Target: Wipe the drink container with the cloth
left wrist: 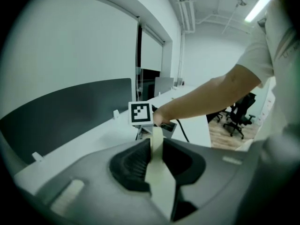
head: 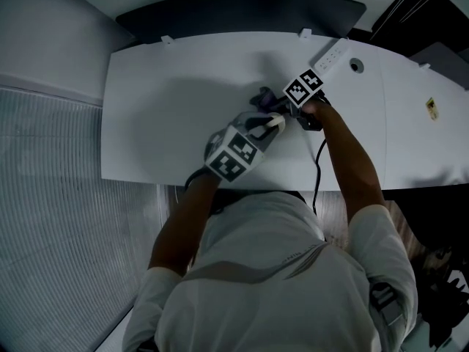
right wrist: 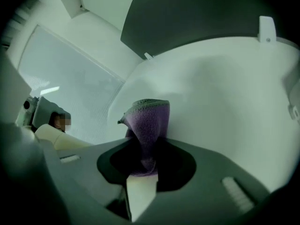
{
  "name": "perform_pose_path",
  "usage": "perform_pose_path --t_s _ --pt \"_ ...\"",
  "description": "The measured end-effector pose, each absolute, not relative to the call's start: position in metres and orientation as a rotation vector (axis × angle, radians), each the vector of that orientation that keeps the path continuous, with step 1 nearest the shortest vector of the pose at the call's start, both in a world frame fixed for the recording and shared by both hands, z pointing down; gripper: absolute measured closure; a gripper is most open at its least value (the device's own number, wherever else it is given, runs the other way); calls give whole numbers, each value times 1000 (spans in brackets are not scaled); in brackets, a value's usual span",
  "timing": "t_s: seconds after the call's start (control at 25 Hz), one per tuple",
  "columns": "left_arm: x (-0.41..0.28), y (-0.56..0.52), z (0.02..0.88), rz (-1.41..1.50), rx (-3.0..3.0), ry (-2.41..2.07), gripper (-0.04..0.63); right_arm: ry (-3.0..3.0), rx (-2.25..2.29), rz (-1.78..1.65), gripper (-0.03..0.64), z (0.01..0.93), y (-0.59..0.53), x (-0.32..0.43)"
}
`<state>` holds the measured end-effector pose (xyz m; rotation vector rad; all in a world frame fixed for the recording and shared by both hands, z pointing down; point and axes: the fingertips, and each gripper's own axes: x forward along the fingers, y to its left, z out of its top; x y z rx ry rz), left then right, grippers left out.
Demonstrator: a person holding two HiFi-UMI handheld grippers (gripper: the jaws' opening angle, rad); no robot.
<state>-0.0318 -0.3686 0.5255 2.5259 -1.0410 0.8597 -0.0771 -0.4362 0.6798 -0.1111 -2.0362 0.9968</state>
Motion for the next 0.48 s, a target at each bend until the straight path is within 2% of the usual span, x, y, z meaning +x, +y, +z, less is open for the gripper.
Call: perform_pose_path --t_s 0.24,0.32,0.48 --pt "-36 -365 524 823 2541 -1055 515 -2175 123 1166 520 655 -453 -61" --pt "-34 -360 523 790 2558 -1023 463 -2221 220 1172 520 640 -456 -47" --pt "-36 -350 500 621 2576 -1018 425 -2383 520 1157 517 597 -462 -10"
